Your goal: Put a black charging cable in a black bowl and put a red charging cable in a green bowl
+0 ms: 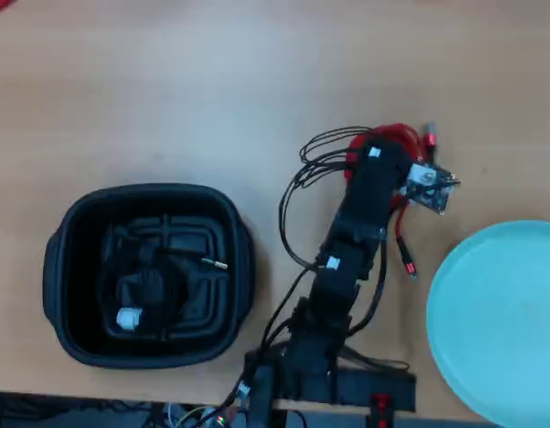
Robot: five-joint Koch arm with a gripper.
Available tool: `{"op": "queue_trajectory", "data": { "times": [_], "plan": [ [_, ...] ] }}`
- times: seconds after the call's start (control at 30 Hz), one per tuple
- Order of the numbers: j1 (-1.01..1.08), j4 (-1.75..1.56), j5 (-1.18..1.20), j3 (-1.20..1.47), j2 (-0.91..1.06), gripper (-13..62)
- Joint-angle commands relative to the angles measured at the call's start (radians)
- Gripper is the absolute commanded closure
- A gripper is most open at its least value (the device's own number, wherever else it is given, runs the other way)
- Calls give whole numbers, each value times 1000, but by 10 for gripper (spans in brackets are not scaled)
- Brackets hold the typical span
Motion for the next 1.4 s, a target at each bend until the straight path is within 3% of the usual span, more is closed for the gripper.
{"op": "queue_trajectory", "data": {
  "times": [0.0,0.13,0.33,0.63,0.9,1.17,1.37],
  "plan": [
    [-20,11,12,-11,-6,550],
    [-25,20,8,-29,3,555],
    [3,48,-2,-129,282,555],
    [83,41,-5,-212,488,555],
    [362,38,-46,-206,653,555],
    [626,-60,-55,-204,655,555],
    [824,-118,-193,-204,652,555]
  ]
}}
